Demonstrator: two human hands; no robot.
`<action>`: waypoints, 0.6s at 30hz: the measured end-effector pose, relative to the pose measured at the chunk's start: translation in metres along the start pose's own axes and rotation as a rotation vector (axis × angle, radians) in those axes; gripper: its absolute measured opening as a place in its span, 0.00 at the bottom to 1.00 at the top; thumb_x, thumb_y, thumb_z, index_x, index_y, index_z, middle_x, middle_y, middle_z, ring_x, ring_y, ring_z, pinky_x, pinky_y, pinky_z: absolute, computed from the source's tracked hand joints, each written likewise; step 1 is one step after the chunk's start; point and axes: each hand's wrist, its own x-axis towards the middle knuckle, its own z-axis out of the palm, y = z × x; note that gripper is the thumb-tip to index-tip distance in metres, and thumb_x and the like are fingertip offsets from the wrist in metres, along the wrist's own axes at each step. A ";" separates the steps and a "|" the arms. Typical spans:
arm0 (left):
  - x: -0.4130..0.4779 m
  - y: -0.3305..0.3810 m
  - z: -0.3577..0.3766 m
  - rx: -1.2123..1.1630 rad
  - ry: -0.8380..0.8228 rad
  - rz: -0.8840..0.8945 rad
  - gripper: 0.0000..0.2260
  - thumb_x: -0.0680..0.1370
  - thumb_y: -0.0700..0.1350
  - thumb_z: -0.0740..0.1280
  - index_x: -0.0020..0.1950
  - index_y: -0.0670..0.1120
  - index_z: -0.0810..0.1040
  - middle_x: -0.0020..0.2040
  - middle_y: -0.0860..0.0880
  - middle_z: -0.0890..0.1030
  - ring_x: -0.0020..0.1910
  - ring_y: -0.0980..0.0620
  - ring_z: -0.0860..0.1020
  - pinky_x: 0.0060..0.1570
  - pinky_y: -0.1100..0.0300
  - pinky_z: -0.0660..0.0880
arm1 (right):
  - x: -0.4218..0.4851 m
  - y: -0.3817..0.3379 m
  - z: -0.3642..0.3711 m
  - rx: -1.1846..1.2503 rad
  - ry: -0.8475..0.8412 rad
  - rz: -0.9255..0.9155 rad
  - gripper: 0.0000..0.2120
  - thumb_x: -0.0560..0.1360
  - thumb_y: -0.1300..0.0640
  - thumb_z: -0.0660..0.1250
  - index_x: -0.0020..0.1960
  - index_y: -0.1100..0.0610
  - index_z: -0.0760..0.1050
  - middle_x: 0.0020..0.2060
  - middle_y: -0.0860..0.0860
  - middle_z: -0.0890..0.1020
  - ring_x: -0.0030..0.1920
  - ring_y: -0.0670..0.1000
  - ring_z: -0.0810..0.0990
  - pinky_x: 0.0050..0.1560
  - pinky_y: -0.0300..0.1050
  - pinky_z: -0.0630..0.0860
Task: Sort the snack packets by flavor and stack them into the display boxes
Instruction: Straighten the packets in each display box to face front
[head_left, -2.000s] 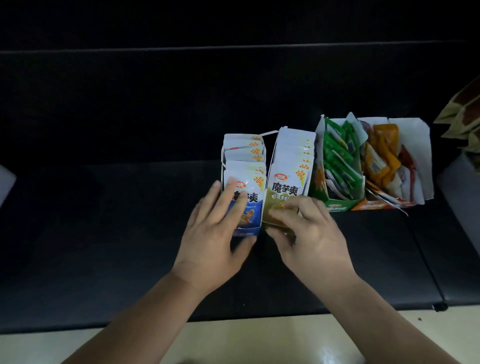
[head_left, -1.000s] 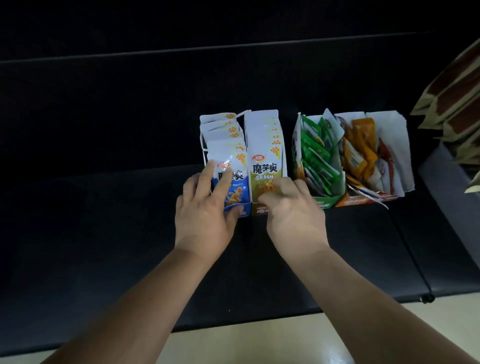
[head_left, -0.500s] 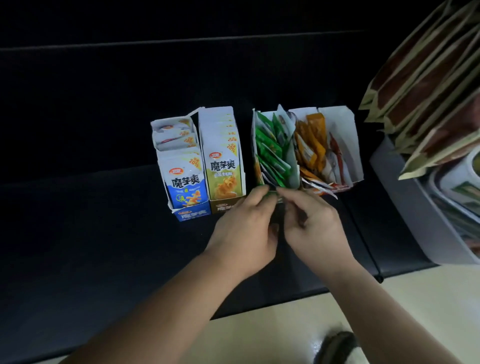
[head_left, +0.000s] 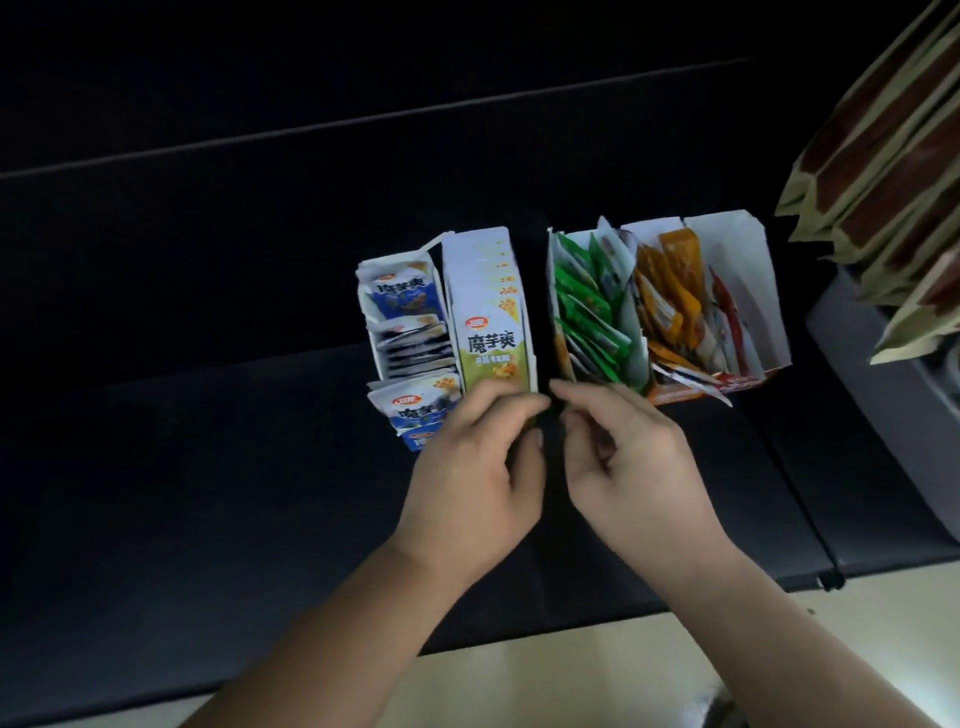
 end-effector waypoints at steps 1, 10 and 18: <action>-0.003 -0.004 -0.013 0.043 0.053 -0.004 0.12 0.78 0.40 0.70 0.61 0.45 0.82 0.58 0.52 0.77 0.51 0.53 0.81 0.49 0.54 0.81 | 0.002 -0.005 0.006 0.021 -0.021 -0.015 0.17 0.77 0.67 0.69 0.64 0.55 0.82 0.51 0.47 0.82 0.49 0.49 0.82 0.49 0.51 0.81; 0.003 -0.081 -0.089 0.087 -0.170 -0.310 0.25 0.73 0.49 0.78 0.68 0.55 0.78 0.60 0.60 0.72 0.53 0.62 0.76 0.56 0.57 0.79 | 0.048 -0.046 0.077 0.038 -0.258 0.218 0.26 0.77 0.58 0.74 0.73 0.51 0.74 0.64 0.45 0.75 0.61 0.44 0.77 0.64 0.38 0.74; 0.034 -0.099 -0.115 -0.067 -0.298 -0.415 0.20 0.83 0.64 0.58 0.57 0.56 0.86 0.53 0.60 0.85 0.51 0.63 0.81 0.55 0.56 0.78 | 0.049 -0.039 0.083 -0.065 -0.213 0.060 0.21 0.72 0.57 0.78 0.63 0.53 0.80 0.58 0.42 0.72 0.59 0.44 0.77 0.60 0.43 0.78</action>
